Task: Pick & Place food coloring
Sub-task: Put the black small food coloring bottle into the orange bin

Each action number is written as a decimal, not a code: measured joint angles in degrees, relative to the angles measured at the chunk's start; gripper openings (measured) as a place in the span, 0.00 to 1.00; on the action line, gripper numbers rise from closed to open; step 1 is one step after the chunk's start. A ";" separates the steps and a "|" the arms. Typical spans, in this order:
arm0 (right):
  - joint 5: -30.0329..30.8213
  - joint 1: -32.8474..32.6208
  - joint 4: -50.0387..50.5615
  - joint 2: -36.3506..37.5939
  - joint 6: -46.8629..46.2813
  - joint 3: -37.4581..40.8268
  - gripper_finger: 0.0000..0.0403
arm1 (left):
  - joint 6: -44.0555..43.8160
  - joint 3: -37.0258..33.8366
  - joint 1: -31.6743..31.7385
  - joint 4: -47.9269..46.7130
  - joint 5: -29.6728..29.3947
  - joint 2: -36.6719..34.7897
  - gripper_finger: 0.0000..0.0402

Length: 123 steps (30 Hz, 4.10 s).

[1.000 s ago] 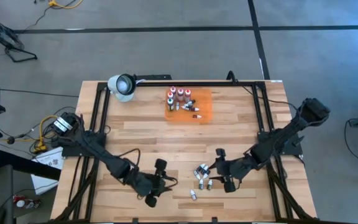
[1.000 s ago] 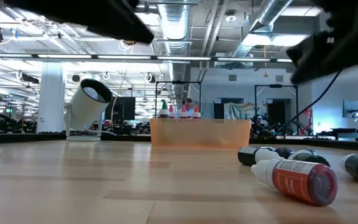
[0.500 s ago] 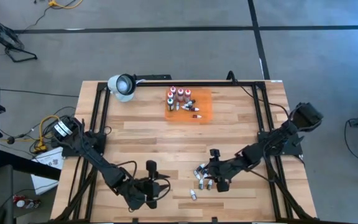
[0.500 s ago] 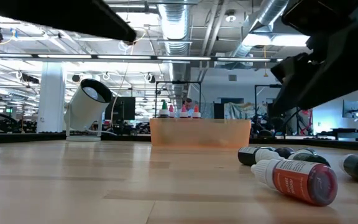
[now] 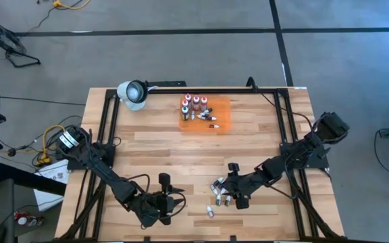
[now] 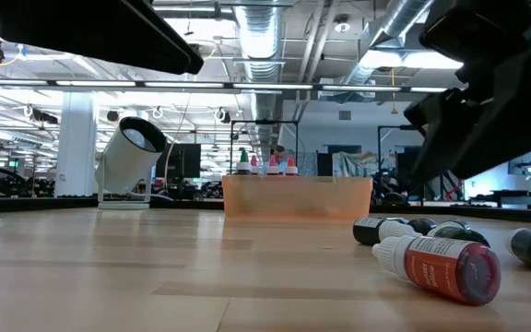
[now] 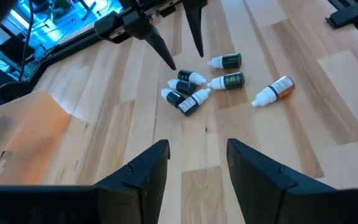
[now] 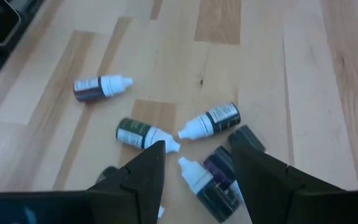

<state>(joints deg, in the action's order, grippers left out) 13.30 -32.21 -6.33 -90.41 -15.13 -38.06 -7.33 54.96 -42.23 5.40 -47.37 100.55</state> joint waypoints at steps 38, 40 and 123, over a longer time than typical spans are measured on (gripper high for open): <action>-4.35 3.09 7.09 -4.50 -7.35 -0.09 0.26 | -2.58 0.00 0.45 -3.57 -0.04 -0.02 0.40; -4.32 3.09 7.16 -4.50 -7.34 -0.09 0.25 | -2.58 0.00 0.47 -3.57 -0.04 -0.02 0.40; 18.11 31.62 27.32 -4.39 30.07 -20.37 0.18 | -4.92 0.00 12.42 -9.31 -0.42 -0.07 0.40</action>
<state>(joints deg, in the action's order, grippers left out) 31.42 -0.59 20.99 -94.80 14.94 -58.43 -12.25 54.96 -29.81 -3.91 -47.79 100.49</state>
